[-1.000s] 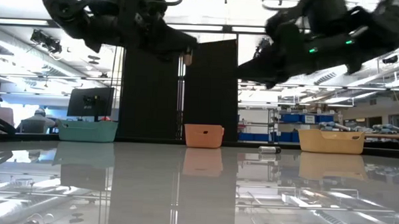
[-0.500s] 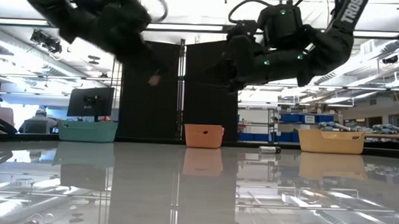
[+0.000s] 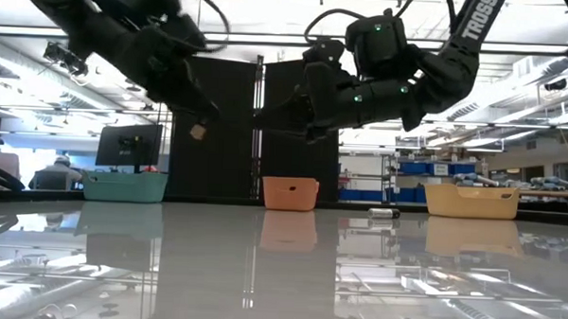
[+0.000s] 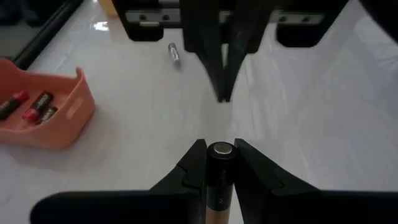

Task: Sort batteries
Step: Put the copper battery into the green container

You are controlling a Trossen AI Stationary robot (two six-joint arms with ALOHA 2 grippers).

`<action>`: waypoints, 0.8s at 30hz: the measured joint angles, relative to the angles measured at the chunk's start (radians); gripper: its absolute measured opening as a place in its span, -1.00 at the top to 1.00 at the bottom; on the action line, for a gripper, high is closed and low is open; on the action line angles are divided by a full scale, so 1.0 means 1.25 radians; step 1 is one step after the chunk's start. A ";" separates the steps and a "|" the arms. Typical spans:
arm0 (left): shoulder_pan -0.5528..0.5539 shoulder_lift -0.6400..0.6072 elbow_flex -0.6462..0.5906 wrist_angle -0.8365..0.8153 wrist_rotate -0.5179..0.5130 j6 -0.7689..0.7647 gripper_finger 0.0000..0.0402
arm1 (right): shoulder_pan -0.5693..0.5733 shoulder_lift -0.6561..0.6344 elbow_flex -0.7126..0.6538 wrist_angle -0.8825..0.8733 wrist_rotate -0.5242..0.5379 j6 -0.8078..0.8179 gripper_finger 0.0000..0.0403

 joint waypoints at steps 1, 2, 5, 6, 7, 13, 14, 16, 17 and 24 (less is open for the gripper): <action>-0.002 -0.008 -0.001 -0.004 -0.002 0.002 0.71 | -0.001 -0.003 -0.002 0.000 0.001 -0.001 0.97; -0.002 -0.022 0.001 0.006 -0.003 0.003 0.71 | -0.003 -0.006 -0.005 -0.002 0.003 -0.001 0.97; -0.003 -0.066 0.000 -0.018 -0.009 0.009 0.71 | -0.006 -0.007 -0.005 -0.001 0.003 -0.003 0.97; -0.003 -0.081 -0.001 -0.028 -0.011 0.014 0.71 | -0.006 -0.007 -0.005 -0.001 0.003 -0.003 0.97; -0.003 -0.097 -0.005 -0.038 -0.015 0.016 0.71 | -0.006 -0.005 -0.006 0.000 0.003 -0.003 0.97; 0.000 -0.217 -0.056 -0.039 -0.033 0.017 0.71 | -0.006 -0.001 -0.006 -0.006 0.003 -0.003 0.97; 0.001 -0.239 -0.066 -0.038 -0.035 0.014 0.71 | -0.006 -0.001 -0.006 -0.006 0.003 -0.003 0.97; 0.002 -0.283 -0.083 -0.044 -0.039 0.002 0.71 | -0.006 -0.001 -0.006 -0.001 0.003 -0.003 0.97; 0.002 -0.303 -0.087 -0.057 -0.040 -0.002 0.71 | -0.007 -0.001 -0.006 -0.001 0.003 -0.003 0.97; 0.002 -0.425 -0.089 -0.222 -0.128 -0.044 0.71 | -0.010 -0.001 -0.006 0.000 0.003 -0.004 0.97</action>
